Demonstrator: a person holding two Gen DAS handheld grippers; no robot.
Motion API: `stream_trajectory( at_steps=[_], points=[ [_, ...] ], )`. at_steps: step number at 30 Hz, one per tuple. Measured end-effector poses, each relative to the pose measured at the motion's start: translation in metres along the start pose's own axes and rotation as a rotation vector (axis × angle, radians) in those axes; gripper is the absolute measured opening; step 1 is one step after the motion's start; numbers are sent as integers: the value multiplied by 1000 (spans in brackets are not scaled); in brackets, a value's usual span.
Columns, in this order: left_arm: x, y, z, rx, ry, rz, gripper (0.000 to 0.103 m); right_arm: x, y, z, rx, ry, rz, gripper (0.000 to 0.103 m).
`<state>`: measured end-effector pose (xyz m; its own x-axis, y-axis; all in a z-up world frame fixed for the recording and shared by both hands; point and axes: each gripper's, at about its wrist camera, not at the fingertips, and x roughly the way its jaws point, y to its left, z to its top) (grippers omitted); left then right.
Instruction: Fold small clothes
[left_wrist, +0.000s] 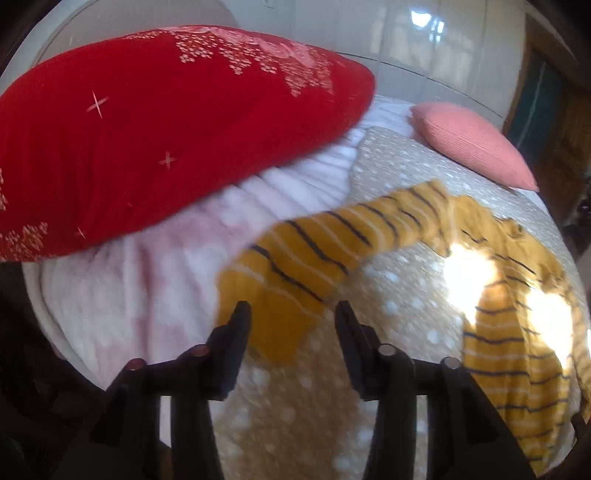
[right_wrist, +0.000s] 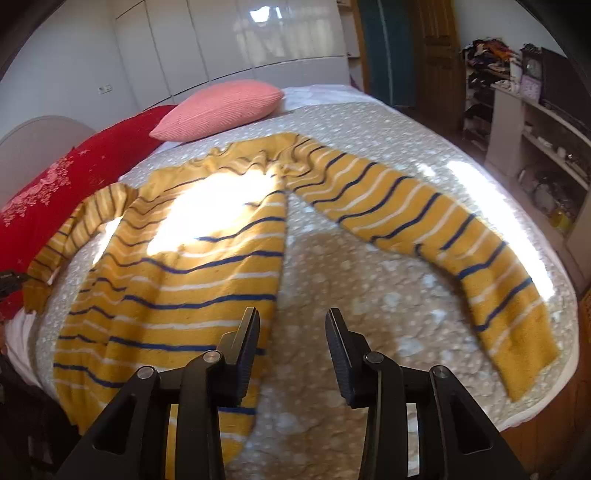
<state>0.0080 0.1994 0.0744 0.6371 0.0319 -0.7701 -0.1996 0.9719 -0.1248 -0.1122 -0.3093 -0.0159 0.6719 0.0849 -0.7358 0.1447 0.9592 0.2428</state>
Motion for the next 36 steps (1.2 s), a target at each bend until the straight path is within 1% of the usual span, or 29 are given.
stream_trajectory(
  at_steps=[2, 4, 6, 8, 9, 10, 11, 12, 13, 14, 15, 16, 17, 18, 19, 20, 21, 23, 24, 26, 27, 28, 30, 31, 32, 33, 34, 35, 36],
  points=[
    [-9, -19, -27, 30, 33, -127, 61, 6, 11, -4, -29, 15, 24, 47],
    [-9, -43, -52, 67, 86, -234, 62, 9, 18, -9, -48, 22, 19, 54],
    [-3, -68, -74, 107, 135, -312, 63, 11, 20, -14, -50, 27, 23, 57],
    [4, -90, -92, 145, 176, -346, 63, 11, 18, -19, -46, 29, 16, 59],
    [1, -103, -101, 158, 179, -352, 66, 11, 15, -20, -42, 29, 6, 62],
    [-2, -112, -107, 171, 161, -354, 76, 10, 13, -23, -37, 27, 0, 64],
    [-6, -120, -114, 182, 146, -359, 81, 11, 10, -26, -30, 27, -4, 66],
    [-7, -128, -120, 189, 154, -375, 81, 12, 8, -28, -21, 30, -5, 68],
    [-6, -136, -124, 195, 171, -383, 81, 14, 6, -31, -5, 36, 3, 69],
    [-8, -141, -129, 210, 167, -358, 79, 14, 5, -33, 10, 34, 18, 69],
    [-11, -146, -130, 236, 156, -326, 70, 13, 7, -35, 19, 29, 34, 70],
    [-13, -150, -130, 265, 153, -292, 35, 13, 10, -36, 17, 30, 58, 64],
    [-14, -151, -128, 277, 156, -256, 13, 12, 14, -36, 10, 37, 94, 53],
    [-17, -147, -124, 257, 172, -274, 12, 13, 17, -35, 7, 55, 146, 23],
    [-18, -138, -118, 215, 188, -292, 11, 11, 19, -34, 10, 57, 158, 15],
    [-19, -130, -110, 177, 190, -276, 11, 8, 19, -33, 16, 52, 169, 12],
    [-23, -122, -105, 152, 172, -243, 11, 3, 16, -32, 35, 45, 187, 9],
    [-35, -104, -102, 129, 134, -209, 10, -9, 6, -35, 82, 30, 215, 8],
    [-38, -95, -104, 121, 129, -174, 5, -13, 0, -39, 99, 32, 221, 8],
    [-45, -78, -111, 108, 128, -110, 4, -19, -9, -50, 117, 42, 199, 8],
    [-48, -70, -116, 98, 131, -90, 4, -21, -13, -55, 122, 46, 188, 8],
    [-54, -61, -120, 86, 132, -94, 4, -26, -18, -60, 130, 43, 175, 8],
    [-70, -44, -125, 66, 107, -133, 7, -41, -35, -68, 178, 5, 155, 8],
    [-80, -39, -127, 65, 85, -138, 21, -50, -47, -70, 213, -20, 140, 8],
    [-88, -35, -128, 62, 57, -135, 46, -57, -59, -72, 244, -40, 118, 9],
    [-96, -32, -128, 55, 22, -131, 59, -64, -72, -74, 274, -62, 96, 10],
    [-102, -32, -127, 46, -16, -127, 75, -69, -85, -75, 312, -81, 77, 13],
    [-108, -32, -125, 34, -51, -128, 82, -71, -98, -74, 359, -91, 71, 15],
    [-111, -33, -121, 25, -74, -131, 84, -71, -109, -73, 409, -99, 85, 22]
  ],
)
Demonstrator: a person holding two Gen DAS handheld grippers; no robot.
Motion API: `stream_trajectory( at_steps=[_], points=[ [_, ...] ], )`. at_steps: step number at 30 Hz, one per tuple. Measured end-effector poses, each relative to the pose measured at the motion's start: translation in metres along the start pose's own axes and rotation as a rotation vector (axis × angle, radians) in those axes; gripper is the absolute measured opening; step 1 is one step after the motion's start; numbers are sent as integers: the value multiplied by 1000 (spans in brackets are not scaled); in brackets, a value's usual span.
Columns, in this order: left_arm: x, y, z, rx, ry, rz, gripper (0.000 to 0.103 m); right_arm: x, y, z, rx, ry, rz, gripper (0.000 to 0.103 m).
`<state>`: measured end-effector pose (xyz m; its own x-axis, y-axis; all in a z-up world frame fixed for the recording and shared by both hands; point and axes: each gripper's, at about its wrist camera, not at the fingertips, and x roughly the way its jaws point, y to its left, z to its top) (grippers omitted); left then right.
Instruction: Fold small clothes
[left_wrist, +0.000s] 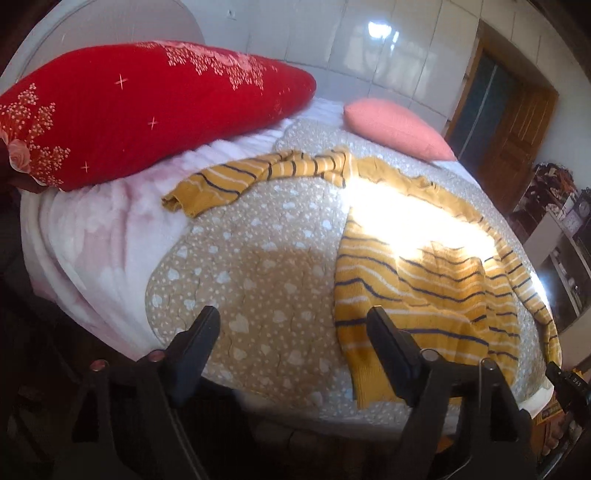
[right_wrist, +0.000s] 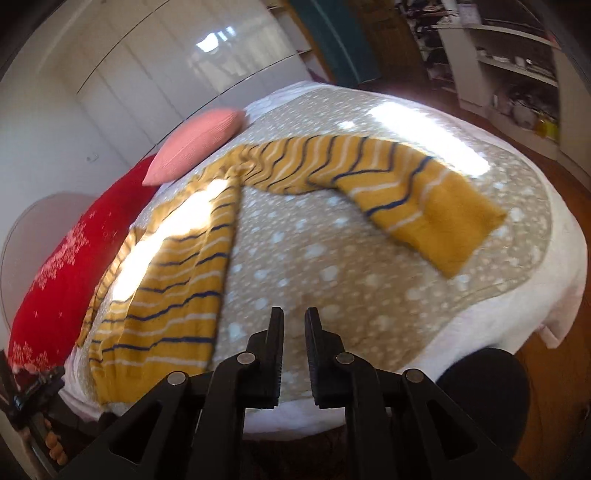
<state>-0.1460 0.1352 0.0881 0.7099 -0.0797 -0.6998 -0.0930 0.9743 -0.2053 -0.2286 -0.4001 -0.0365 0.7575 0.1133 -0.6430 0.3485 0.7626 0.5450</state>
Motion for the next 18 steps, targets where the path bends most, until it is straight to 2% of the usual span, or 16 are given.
stream_trajectory(
  at_steps=[2, 4, 6, 9, 11, 12, 14, 15, 16, 17, 18],
  points=[
    [-2, -9, 8, -2, -22, -39, 89, 3, -11, 10, 83, -24, 70, 31],
    [0, -22, 15, 6, -14, -106, 93, 12, -15, 19, 155, -40, 170, 52],
    [8, -40, 18, 11, 14, -151, 93, 26, -15, 28, 226, -54, 232, 64],
    [17, -63, 19, 32, 62, -212, 93, 44, -30, 43, 357, -94, 252, 66],
    [21, -73, 17, 51, 74, -224, 93, 52, -45, 53, 448, -116, 210, 66],
    [22, -77, 17, 63, 75, -224, 93, 54, -52, 57, 487, -127, 197, 63],
    [26, -82, 17, 83, 78, -219, 93, 53, -60, 68, 513, -142, 166, 51],
    [29, -83, 17, 89, 81, -213, 93, 51, -60, 75, 493, -146, 122, 40],
    [32, -83, 17, 92, 87, -211, 93, 49, -61, 82, 463, -153, 68, 16],
    [35, -83, 18, 89, 93, -212, 93, 45, -65, 89, 436, -160, 15, 8],
    [38, -82, 19, 81, 98, -215, 93, 43, -67, 96, 423, -174, -21, 7]
  ],
)
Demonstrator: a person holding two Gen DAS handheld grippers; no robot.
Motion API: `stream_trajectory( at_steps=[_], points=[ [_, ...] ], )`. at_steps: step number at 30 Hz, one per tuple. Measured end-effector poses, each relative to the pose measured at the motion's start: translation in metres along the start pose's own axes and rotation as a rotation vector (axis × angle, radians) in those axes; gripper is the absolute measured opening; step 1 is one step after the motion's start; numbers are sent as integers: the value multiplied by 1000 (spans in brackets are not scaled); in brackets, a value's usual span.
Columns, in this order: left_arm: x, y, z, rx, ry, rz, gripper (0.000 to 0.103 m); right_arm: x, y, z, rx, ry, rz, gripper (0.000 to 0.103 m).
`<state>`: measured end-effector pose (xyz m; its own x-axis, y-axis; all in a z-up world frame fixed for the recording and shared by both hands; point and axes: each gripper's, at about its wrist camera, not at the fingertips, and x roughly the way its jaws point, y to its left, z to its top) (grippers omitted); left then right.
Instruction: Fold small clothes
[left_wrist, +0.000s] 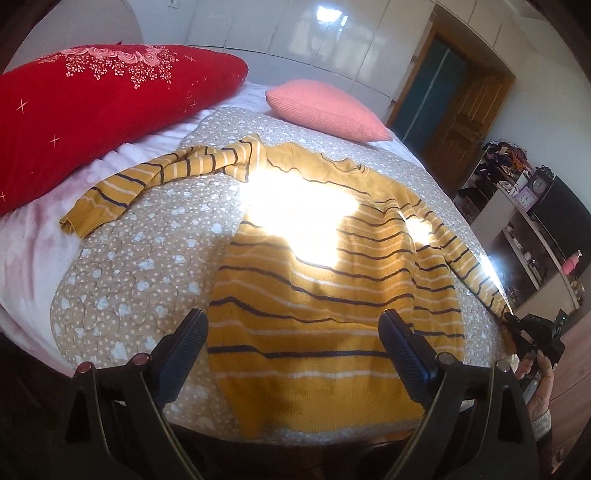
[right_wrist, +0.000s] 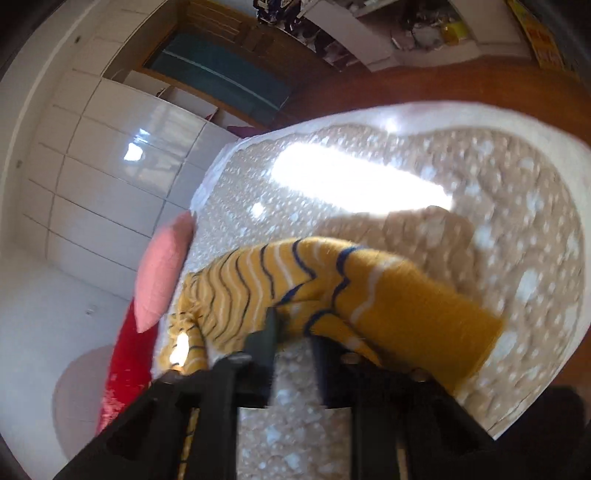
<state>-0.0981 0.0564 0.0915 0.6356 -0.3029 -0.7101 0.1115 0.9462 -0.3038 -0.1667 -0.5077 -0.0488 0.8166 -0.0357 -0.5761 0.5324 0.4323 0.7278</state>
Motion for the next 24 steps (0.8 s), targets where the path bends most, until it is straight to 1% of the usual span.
stream_trajectory(
  at_steps=[3, 5, 6, 9, 12, 15, 17, 19, 21, 22, 24],
  points=[
    [4, 8, 4, -35, 1, -14, 93, -6, 9, 23, -43, -60, -63, 7],
    [5, 14, 6, -48, -6, -12, 93, -10, 30, 36, -116, -104, -98, 7],
    [6, 17, 7, -54, -8, -11, 93, -13, 45, 41, -160, -121, -101, 7],
    [8, 29, 10, -87, -13, -21, 93, -10, 105, 46, -321, -132, -79, 7],
    [10, 46, 10, -142, -21, -40, 93, 7, 179, 28, -511, -93, -16, 6],
    [11, 64, 7, -186, -21, -52, 93, 47, 258, -12, -681, 1, 78, 6],
    [8, 79, 5, -210, -26, -47, 93, 79, 306, -50, -779, 86, 139, 6],
    [4, 96, 1, -242, -39, -36, 93, 108, 343, -97, -872, 163, 189, 6],
    [-2, 114, -3, -279, -57, -25, 93, 139, 371, -149, -967, 252, 231, 6],
    [-5, 122, -5, -295, -63, -18, 93, 159, 383, -176, -1020, 321, 246, 6],
    [-10, 138, -9, -322, -69, -2, 93, 195, 388, -226, -1098, 441, 235, 7]
  ],
)
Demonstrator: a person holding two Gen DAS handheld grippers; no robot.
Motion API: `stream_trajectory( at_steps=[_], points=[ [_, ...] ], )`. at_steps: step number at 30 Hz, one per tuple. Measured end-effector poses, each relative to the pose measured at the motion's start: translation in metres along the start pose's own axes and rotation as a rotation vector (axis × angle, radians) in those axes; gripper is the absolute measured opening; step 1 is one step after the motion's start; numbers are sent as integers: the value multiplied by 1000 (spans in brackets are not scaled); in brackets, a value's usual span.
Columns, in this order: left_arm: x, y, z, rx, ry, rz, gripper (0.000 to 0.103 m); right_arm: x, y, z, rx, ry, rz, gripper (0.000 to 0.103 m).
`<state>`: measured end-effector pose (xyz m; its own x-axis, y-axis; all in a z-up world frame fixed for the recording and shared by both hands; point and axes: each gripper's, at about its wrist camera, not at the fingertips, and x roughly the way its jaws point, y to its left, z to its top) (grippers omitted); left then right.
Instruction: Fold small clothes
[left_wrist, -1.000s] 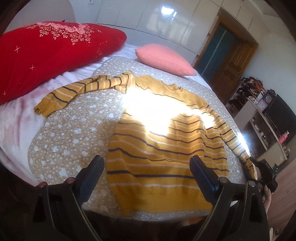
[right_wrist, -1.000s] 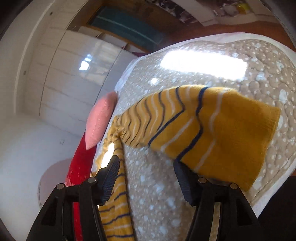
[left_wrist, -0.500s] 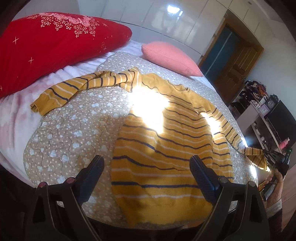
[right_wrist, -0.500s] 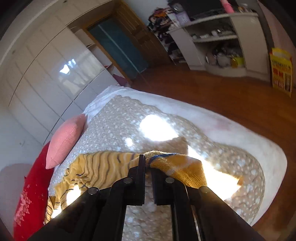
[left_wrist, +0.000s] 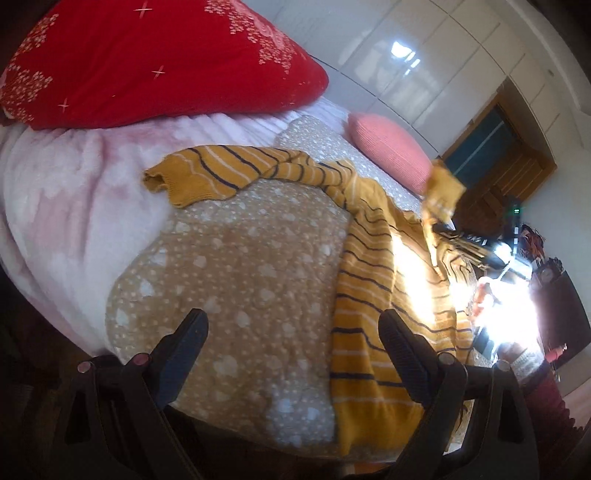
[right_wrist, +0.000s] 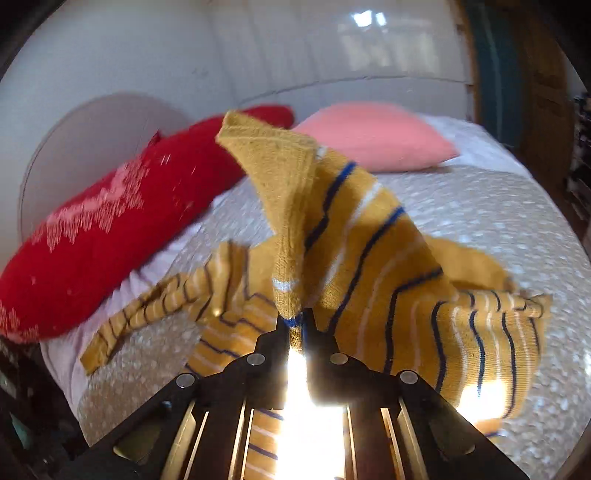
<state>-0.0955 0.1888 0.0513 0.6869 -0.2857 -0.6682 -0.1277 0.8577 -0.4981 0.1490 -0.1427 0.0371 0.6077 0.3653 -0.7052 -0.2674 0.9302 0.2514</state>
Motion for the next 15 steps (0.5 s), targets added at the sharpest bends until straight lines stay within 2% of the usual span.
stream_trajectory(
  at_steps=[2, 4, 9, 12, 14, 15],
  points=[
    [-6, 15, 1, -19, -8, 13, 93, 39, 12, -14, -7, 91, 5, 9],
    [-12, 29, 1, -29, -15, 19, 93, 51, 17, -29, 6, 99, 0, 9],
    [-11, 51, 4, -51, -16, 21, 93, 26, 20, -26, 1, 76, -44, 10],
    [-12, 63, 6, -87, -32, 18, 93, 8, 48, -17, -52, 61, 1, 12],
    [-14, 69, 7, -119, -41, 12, 93, 5, 76, -17, -103, 75, 72, 28],
    [-15, 71, 7, -129, -43, 11, 93, 8, 92, -20, -125, 84, 116, 46]
  ],
)
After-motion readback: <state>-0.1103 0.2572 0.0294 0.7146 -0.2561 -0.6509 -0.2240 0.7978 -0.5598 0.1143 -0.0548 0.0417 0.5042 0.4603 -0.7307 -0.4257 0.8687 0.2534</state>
